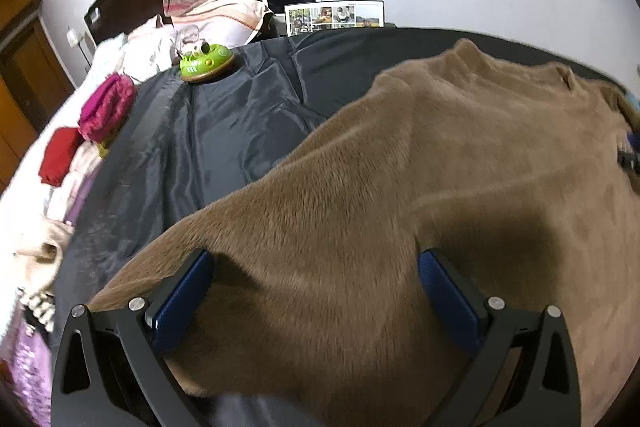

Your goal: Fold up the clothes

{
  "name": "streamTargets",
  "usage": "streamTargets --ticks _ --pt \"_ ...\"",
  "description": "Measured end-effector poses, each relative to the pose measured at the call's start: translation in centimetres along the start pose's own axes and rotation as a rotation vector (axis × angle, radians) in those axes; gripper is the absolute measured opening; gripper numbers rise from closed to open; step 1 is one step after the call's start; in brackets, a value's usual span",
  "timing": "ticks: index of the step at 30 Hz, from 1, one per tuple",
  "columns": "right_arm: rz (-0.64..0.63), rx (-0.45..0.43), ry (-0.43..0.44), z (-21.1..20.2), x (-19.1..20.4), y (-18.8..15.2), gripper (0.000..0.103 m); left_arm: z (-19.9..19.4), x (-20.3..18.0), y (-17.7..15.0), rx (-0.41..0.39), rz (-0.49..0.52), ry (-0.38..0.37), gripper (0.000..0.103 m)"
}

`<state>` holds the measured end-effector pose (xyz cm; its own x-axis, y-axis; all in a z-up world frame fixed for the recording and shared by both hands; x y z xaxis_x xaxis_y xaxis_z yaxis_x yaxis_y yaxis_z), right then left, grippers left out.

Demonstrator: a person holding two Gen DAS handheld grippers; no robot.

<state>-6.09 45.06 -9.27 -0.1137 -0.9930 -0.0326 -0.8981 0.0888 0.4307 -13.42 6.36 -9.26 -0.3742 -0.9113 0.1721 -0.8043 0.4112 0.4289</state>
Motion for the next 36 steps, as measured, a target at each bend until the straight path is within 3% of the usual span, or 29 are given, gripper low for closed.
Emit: streamTargets --ticks 3,6,11,19,25,36 --pt "-0.001 0.001 0.003 -0.9 0.2 -0.4 0.103 -1.8 -0.6 -1.7 0.005 0.06 0.062 0.103" --pt "-0.018 -0.023 0.019 -3.2 0.9 -1.3 0.103 -4.1 -0.6 -4.0 -0.004 0.082 0.051 0.103" --pt "-0.112 -0.083 0.028 -7.5 2.5 -4.3 0.103 -7.5 -0.7 -8.3 -0.008 0.038 -0.054 0.103" --pt "-0.244 -0.107 0.078 -13.4 5.1 -13.4 0.103 -11.9 -3.6 -15.4 -0.059 0.057 -0.102 0.103" --pt "-0.359 -0.16 0.055 -17.3 7.7 -19.3 0.103 -13.6 -4.9 -18.8 -0.077 0.066 -0.12 0.103" --pt "-0.433 -0.206 0.101 -20.2 11.5 -26.1 0.103 -15.9 -5.3 -24.7 -0.108 0.094 -0.16 0.103"
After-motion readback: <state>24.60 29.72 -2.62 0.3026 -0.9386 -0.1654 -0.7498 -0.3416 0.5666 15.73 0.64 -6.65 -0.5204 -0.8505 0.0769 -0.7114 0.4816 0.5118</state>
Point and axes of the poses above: each gripper's, at about its wrist camera, not at the fingertips, and z roughly the way its jaws point, x to its left, y to its top, the point moved 5 cm from there along z, roughly the way its jaws point, and after that the axes turned 10 degrees about x, right-handed, at the moved point
